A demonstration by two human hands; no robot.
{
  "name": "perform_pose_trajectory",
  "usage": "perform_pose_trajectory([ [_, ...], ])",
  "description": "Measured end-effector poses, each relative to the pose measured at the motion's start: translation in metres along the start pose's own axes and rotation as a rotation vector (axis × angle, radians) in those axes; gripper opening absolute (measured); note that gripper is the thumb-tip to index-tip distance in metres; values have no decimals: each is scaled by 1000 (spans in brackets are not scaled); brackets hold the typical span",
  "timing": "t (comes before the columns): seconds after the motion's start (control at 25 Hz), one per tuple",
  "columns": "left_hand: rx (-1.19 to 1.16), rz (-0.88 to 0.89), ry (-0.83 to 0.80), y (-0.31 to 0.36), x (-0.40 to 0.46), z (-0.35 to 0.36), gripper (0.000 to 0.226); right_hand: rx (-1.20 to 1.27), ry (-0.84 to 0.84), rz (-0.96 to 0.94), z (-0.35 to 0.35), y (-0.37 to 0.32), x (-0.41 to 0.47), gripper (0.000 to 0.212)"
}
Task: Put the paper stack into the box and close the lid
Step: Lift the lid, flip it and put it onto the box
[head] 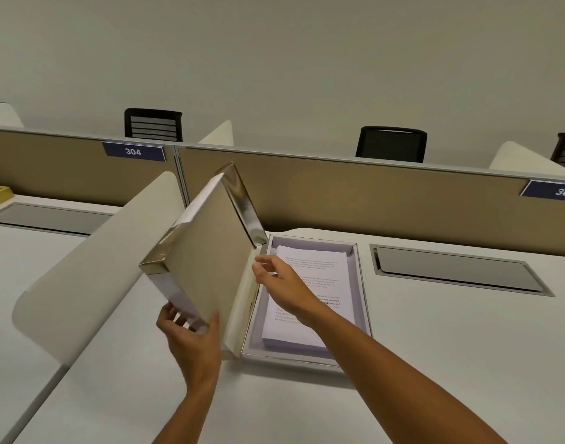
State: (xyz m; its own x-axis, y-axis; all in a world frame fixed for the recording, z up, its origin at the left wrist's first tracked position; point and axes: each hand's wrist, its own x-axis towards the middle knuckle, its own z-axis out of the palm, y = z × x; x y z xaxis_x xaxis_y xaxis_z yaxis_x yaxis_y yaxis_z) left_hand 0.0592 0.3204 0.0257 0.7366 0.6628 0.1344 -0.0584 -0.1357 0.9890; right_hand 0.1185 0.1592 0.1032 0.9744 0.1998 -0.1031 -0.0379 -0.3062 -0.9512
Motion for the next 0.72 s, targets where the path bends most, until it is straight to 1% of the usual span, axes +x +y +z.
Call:
perform_pose_trajectory([
  [0.24, 50, 101, -100, 6, -20, 8, 77, 85, 13, -23, -2, -28, -7, 51],
  [0.4, 81, 137, -115, 6, -30, 16, 74, 309, 23, 6, -9, -55, -8, 50],
  [0.48, 68, 131, -118, 5, -34, 20, 72, 430, 27, 51, -13, -65, -8, 49],
  [0.56, 62, 145, -138, 3, -40, 23, 70, 500, 26, 102, -15, -72, -10, 45],
  [0.64, 92, 193, -167, 2, -48, 26, 68, 500, 50, 130, -16, -75, -12, 41],
  [0.72, 124, 253, -225, 3, -54, 29, 64, 470, 108, 144, -19, -72, -12, 36],
])
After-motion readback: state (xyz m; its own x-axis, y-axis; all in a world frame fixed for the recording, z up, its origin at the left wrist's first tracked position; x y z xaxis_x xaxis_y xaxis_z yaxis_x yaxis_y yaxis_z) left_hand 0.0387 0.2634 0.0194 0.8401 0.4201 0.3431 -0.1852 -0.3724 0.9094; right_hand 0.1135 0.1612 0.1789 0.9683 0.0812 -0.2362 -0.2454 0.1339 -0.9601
